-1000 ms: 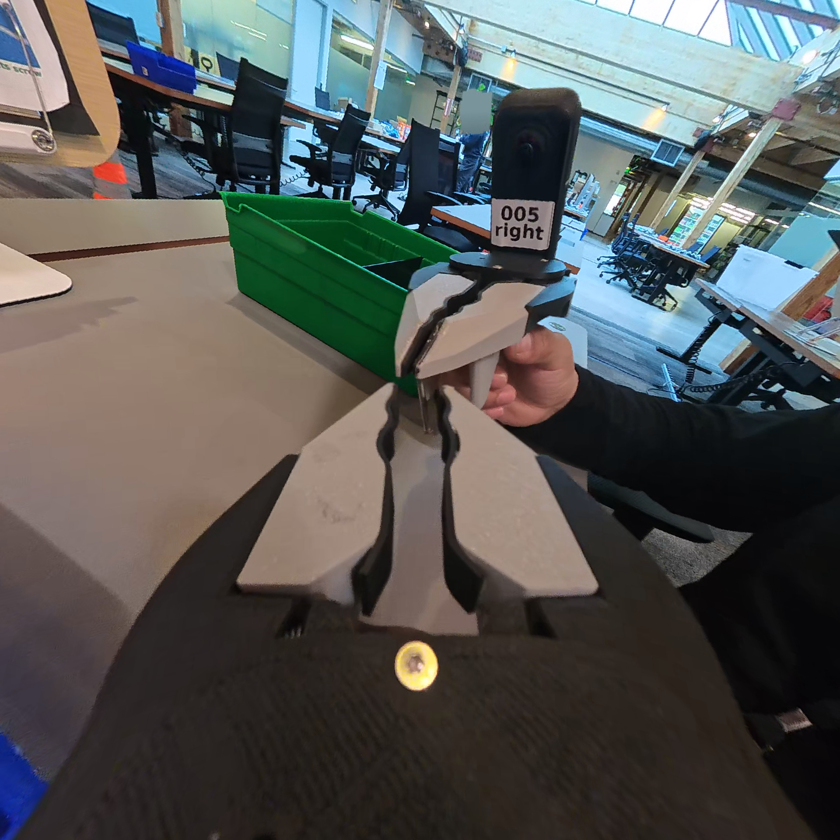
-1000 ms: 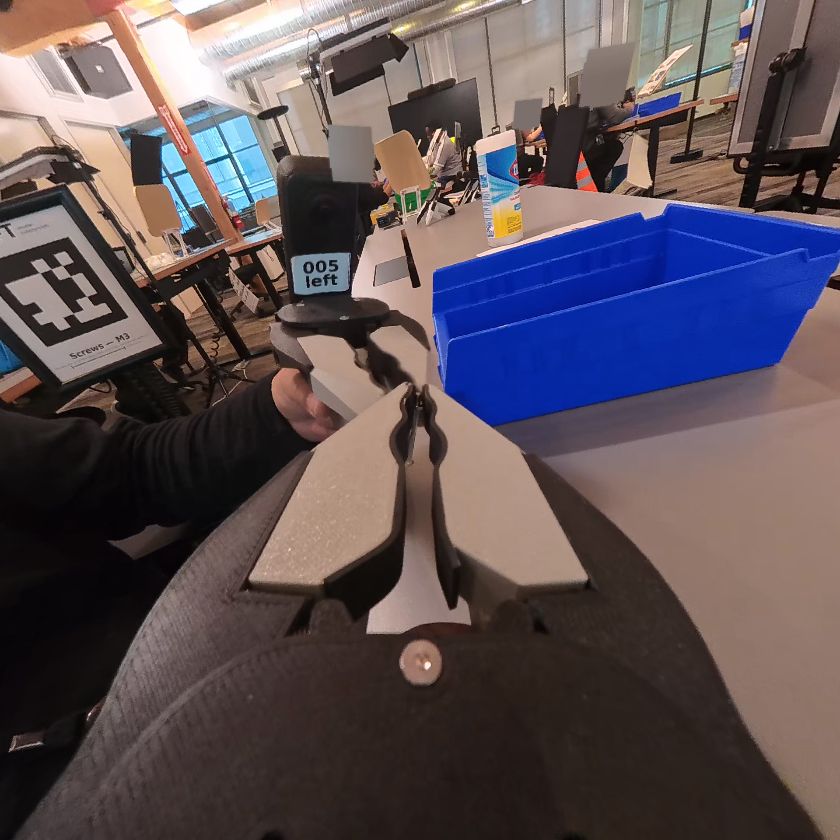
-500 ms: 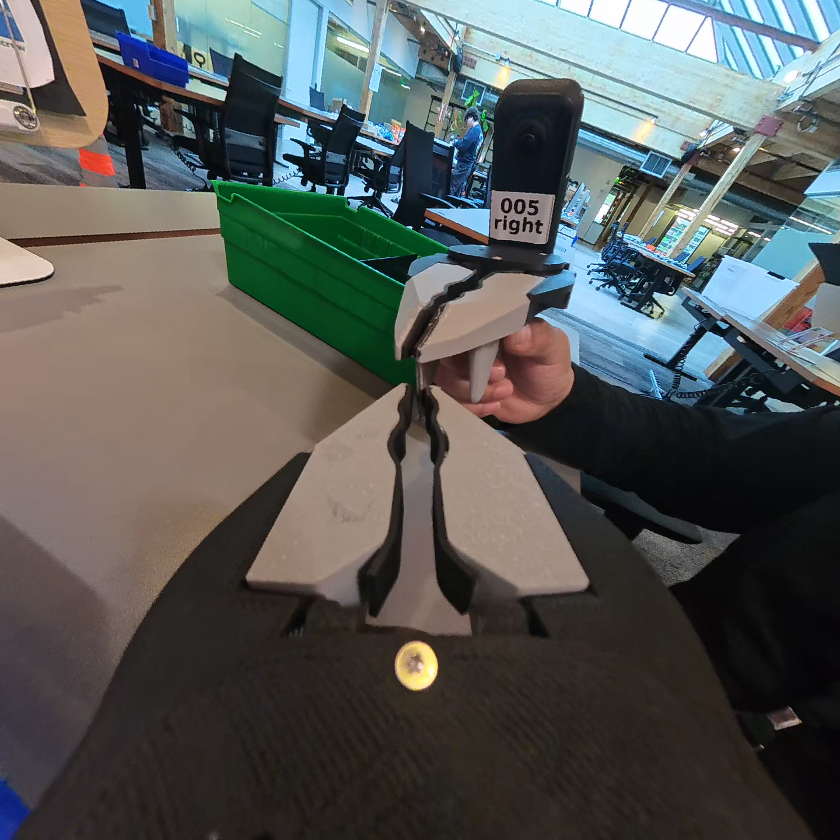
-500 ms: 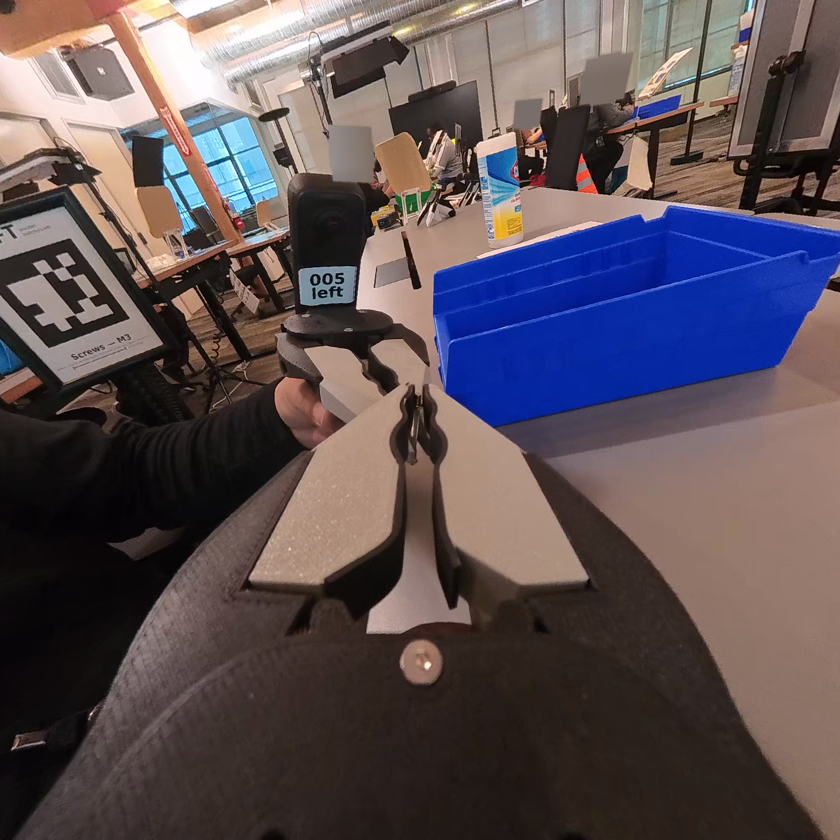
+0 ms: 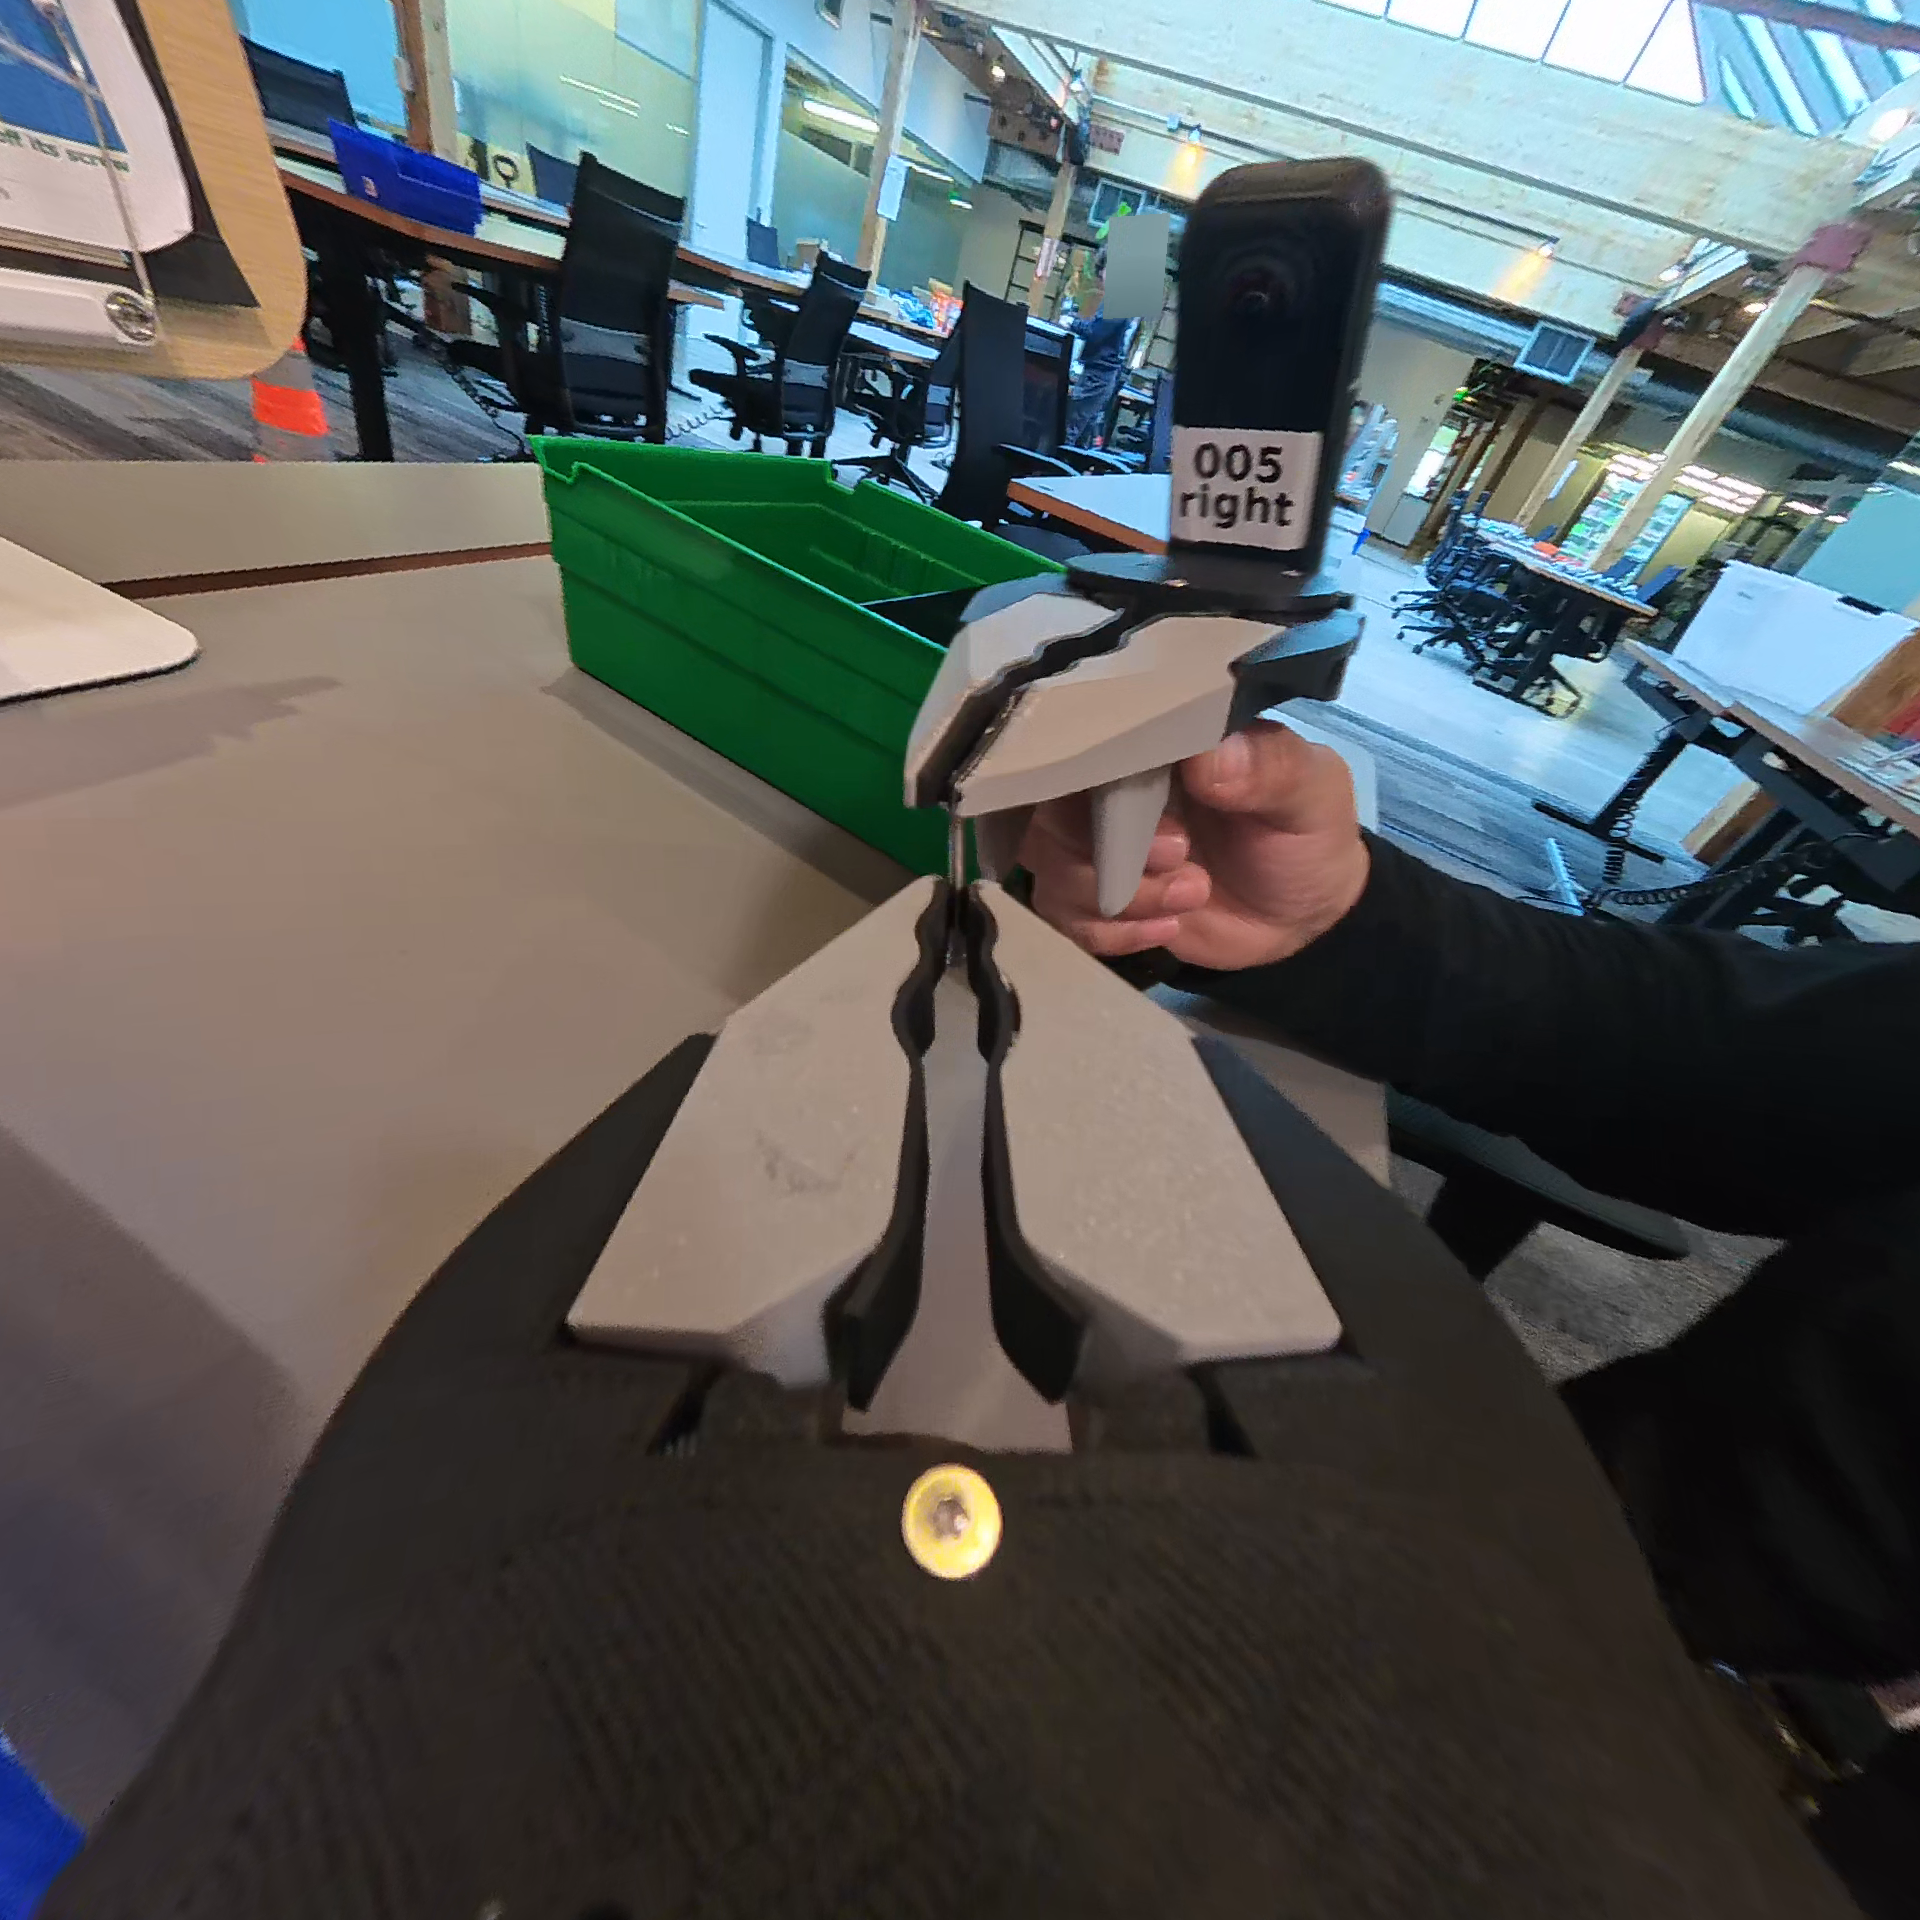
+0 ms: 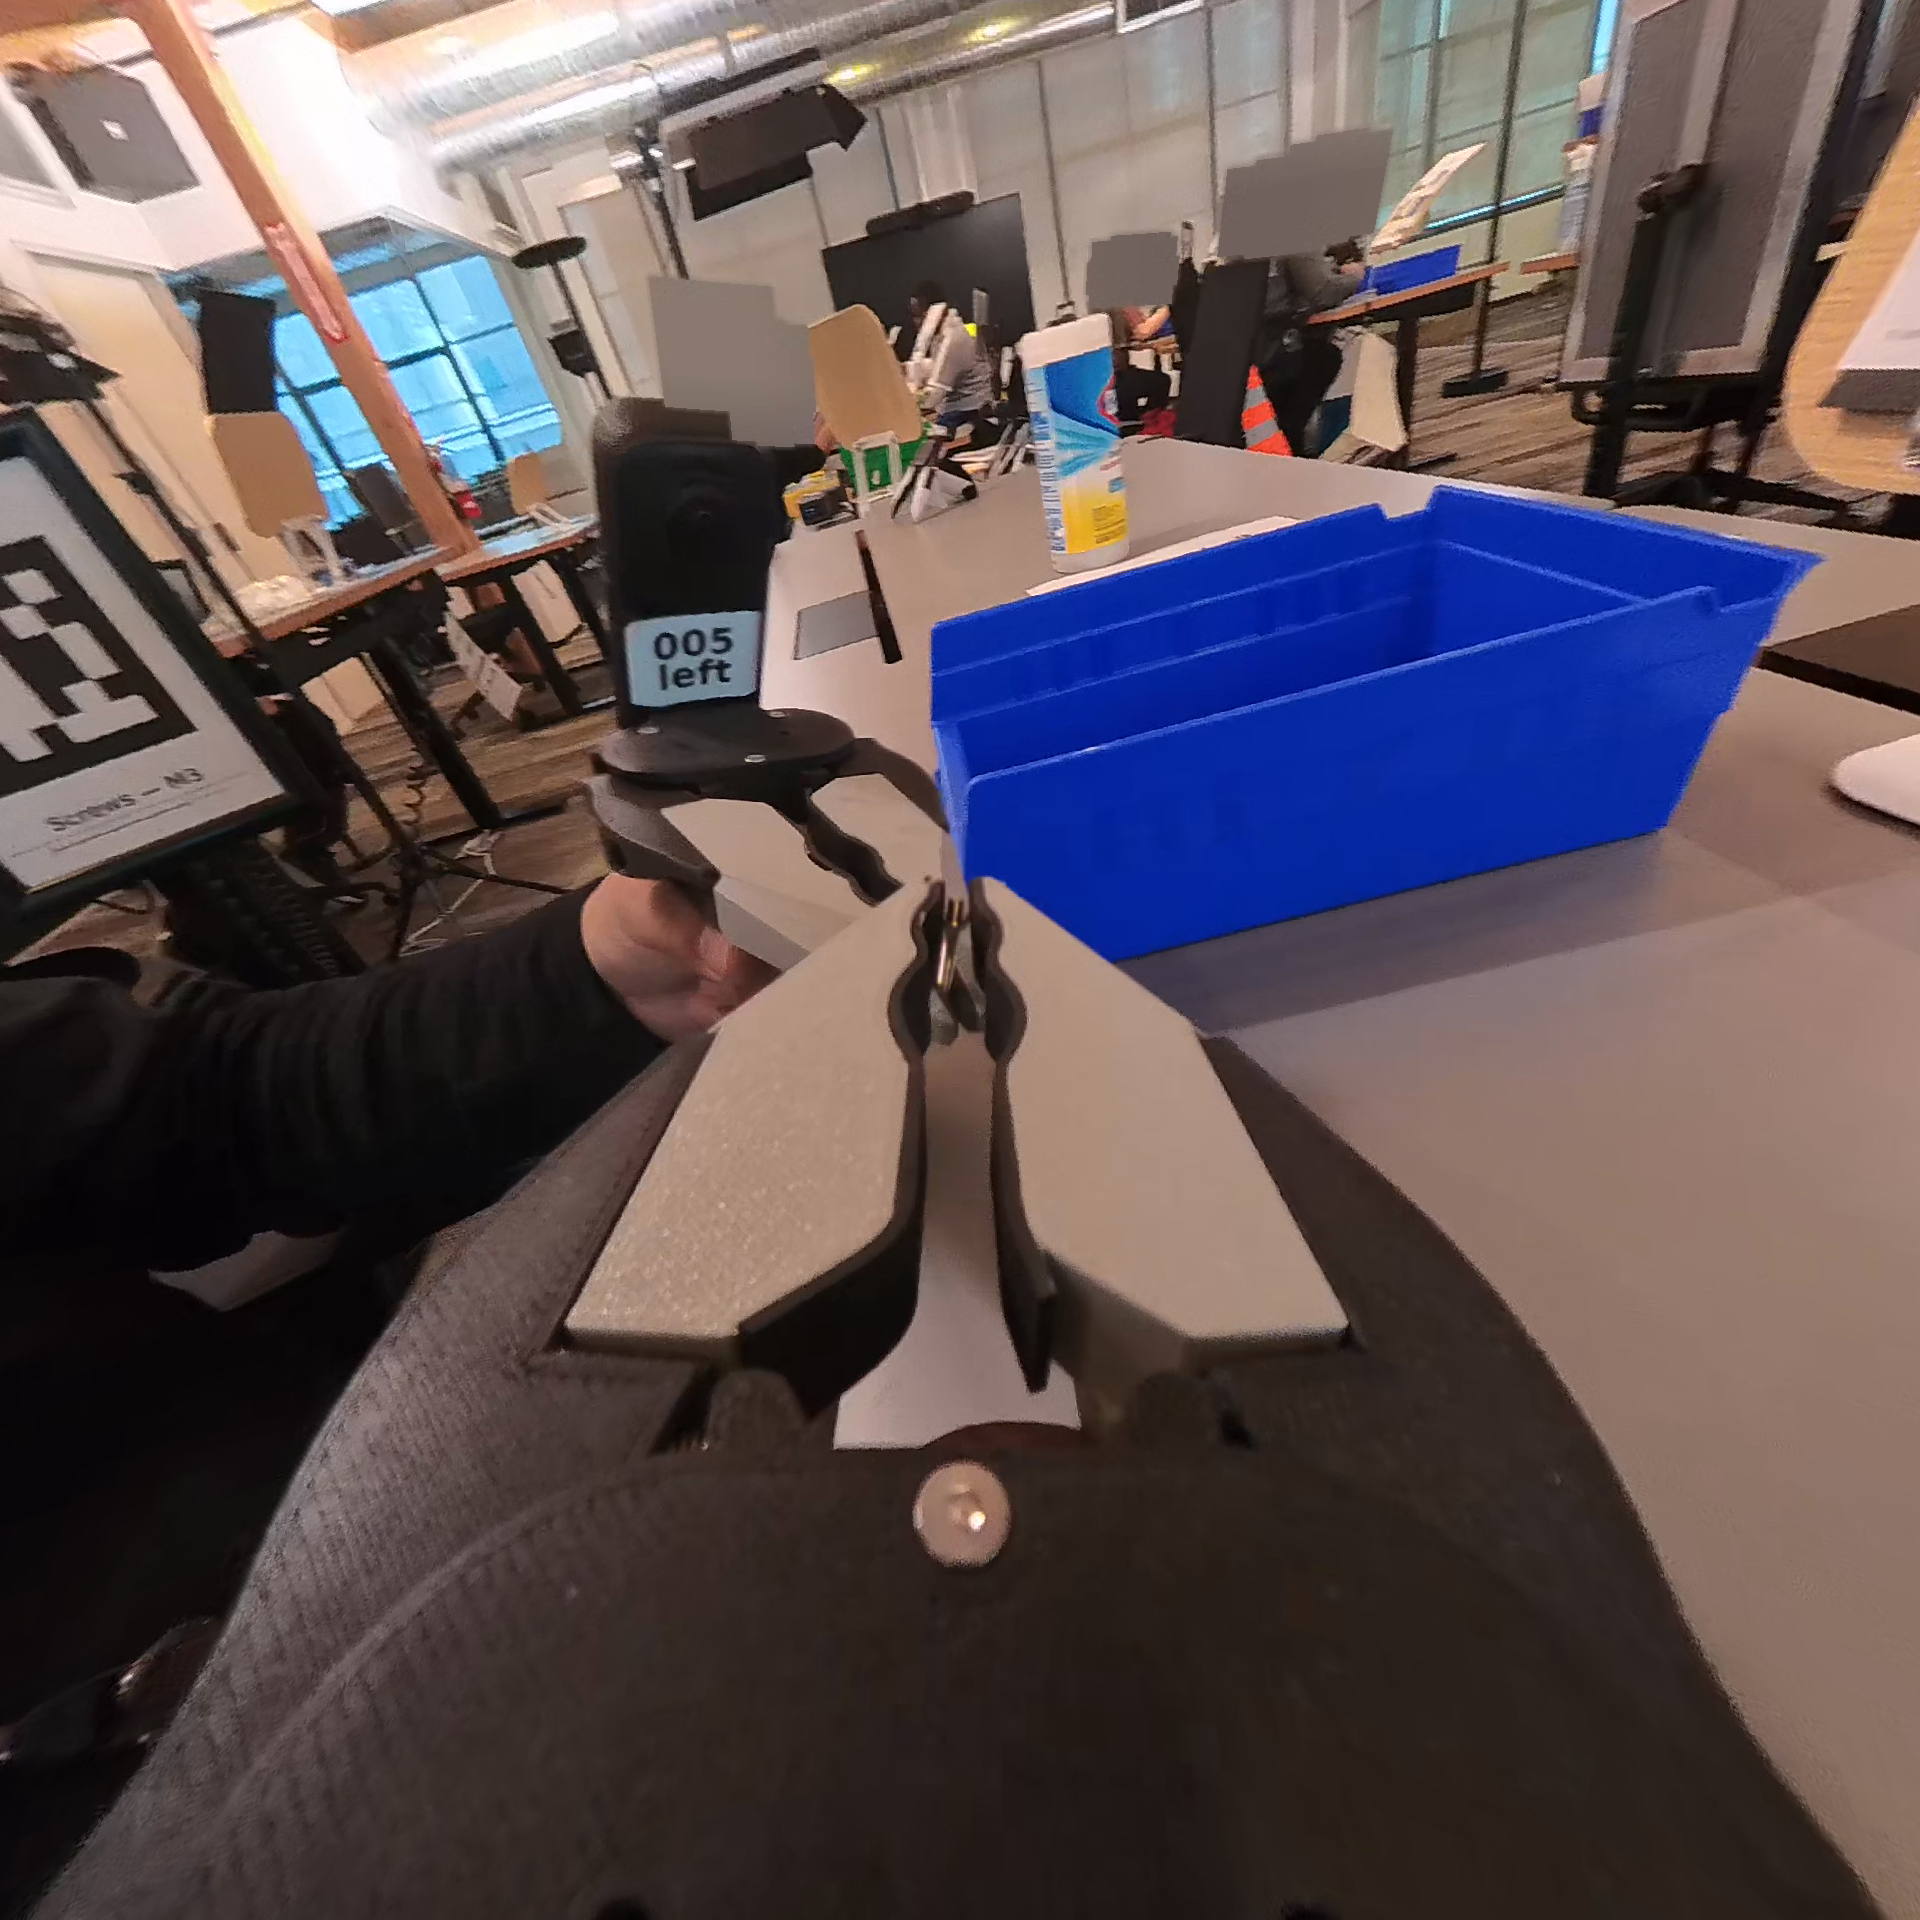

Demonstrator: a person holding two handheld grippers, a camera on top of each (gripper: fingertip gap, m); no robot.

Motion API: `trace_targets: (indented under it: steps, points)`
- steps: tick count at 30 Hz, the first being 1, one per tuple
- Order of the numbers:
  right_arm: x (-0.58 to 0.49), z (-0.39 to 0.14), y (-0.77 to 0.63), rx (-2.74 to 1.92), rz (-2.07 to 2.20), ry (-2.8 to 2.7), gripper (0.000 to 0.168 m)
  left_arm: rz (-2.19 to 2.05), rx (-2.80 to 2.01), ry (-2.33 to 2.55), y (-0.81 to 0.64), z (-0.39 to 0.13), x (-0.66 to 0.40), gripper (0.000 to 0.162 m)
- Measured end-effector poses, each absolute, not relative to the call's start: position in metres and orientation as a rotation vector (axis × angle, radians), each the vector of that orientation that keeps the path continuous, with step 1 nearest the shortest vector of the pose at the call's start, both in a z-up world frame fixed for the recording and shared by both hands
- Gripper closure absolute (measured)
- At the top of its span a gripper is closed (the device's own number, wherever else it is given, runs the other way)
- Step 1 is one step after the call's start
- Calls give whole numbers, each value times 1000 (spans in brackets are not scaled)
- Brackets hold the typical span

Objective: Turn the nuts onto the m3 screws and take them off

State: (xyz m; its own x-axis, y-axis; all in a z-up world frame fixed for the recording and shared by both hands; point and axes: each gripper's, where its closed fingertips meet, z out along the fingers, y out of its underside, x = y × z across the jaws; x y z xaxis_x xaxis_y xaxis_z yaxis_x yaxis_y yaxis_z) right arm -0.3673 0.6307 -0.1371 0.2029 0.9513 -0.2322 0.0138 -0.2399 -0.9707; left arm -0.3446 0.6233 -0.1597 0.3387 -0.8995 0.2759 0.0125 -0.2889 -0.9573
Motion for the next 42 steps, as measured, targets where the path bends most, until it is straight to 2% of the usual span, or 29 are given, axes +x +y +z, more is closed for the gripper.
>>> trace_targets:
  steps: [3, 10, 18, 24, 33, 42]
  points:
    - [-359, -137, 644, -1516, 1125, -906, 152, -1076, -1573, 771, 639, -158, -347, 162]
    - [-359, -145, 652, -1545, 1105, -870, 139, -1039, -1530, 688, 659, -159, -351, 162]
    - [-368, -146, 645, -1515, 1105, -903, 151, -999, -1524, 746, 651, -163, -344, 162]
    - [-376, -145, 640, -1505, 1151, -921, 144, -1003, -1512, 789, 644, -163, -336, 162]
    - [-365, -139, 644, -1484, 1070, -905, 154, -986, -1494, 732, 649, -158, -344, 162]
    - [-376, -144, 639, -1489, 1086, -941, 147, -949, -1492, 808, 641, -163, -331, 161]
